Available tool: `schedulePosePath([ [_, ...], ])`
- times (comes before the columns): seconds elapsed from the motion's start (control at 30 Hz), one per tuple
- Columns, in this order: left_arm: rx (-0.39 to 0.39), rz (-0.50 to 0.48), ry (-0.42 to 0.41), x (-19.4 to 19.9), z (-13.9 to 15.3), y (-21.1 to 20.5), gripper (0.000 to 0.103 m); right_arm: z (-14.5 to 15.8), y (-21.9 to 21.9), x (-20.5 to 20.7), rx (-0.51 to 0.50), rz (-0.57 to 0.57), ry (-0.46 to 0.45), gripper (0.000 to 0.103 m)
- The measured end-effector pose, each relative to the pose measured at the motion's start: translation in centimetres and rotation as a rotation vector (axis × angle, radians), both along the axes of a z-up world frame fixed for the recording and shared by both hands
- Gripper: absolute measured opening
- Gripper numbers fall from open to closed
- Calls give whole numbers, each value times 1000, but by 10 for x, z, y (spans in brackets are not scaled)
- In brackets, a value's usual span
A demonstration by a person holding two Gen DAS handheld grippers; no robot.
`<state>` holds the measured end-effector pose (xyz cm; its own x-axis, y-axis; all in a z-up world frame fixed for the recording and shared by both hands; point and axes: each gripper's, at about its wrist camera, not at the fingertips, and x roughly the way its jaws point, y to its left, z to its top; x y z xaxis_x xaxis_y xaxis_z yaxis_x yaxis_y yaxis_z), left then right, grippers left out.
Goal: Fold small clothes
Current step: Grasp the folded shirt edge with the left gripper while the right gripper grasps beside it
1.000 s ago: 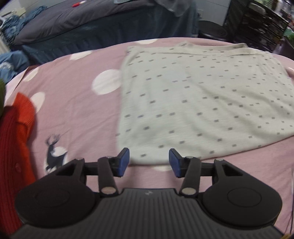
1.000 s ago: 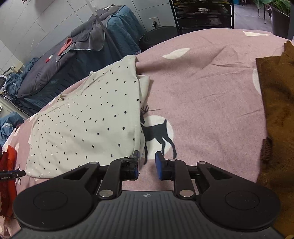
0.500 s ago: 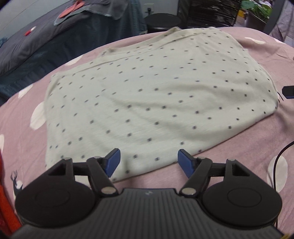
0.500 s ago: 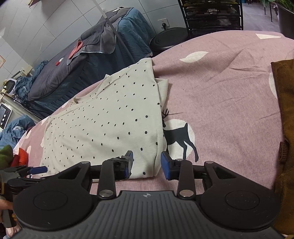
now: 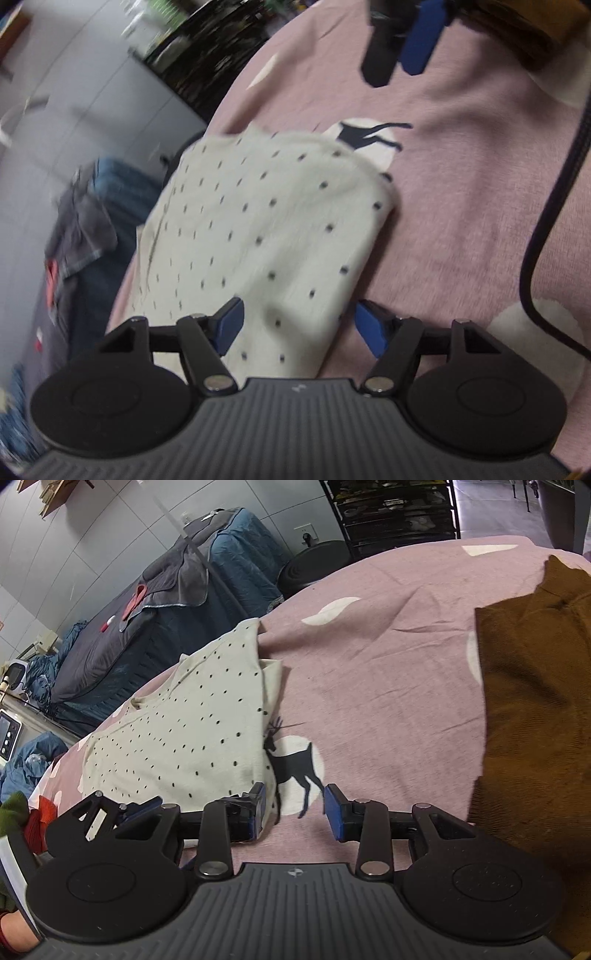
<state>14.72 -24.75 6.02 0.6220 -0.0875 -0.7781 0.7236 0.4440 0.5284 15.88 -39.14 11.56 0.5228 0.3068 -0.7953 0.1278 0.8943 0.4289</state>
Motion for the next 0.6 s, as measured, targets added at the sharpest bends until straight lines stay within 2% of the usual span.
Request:
schedulePosePath([
  [0.07, 24, -52, -37, -3, -2, -9, 66, -2, -4, -3, 5, -9, 3, 72],
  [0.13, 22, -83, -68, -2, -4, -17, 67, -5, -8, -7, 16, -13, 5, 75],
  [0.3, 101, -145, -200, 4, -21, -47, 67, -10, -10, -9, 27, -10, 10, 75],
  [0.37, 123, -165, -226, 6, -24, -57, 64, -11, -12, -6, 33, -7, 11, 75],
  [0.4, 124, -160, -210, 9, -24, -61, 57, -12, -12, -4, 35, -6, 11, 76],
  [0.43, 108, -142, -175, 12, -22, -65, 45, -13, -14, -1, 36, -6, 9, 76],
  [0.53, 9, -36, -33, 31, -14, -59, 20, -15, -19, 16, 60, 5, -6, 77],
  [0.6, -33, 20, 9, 37, -10, -54, 15, -16, -23, 32, 93, 1, -26, 81],
])
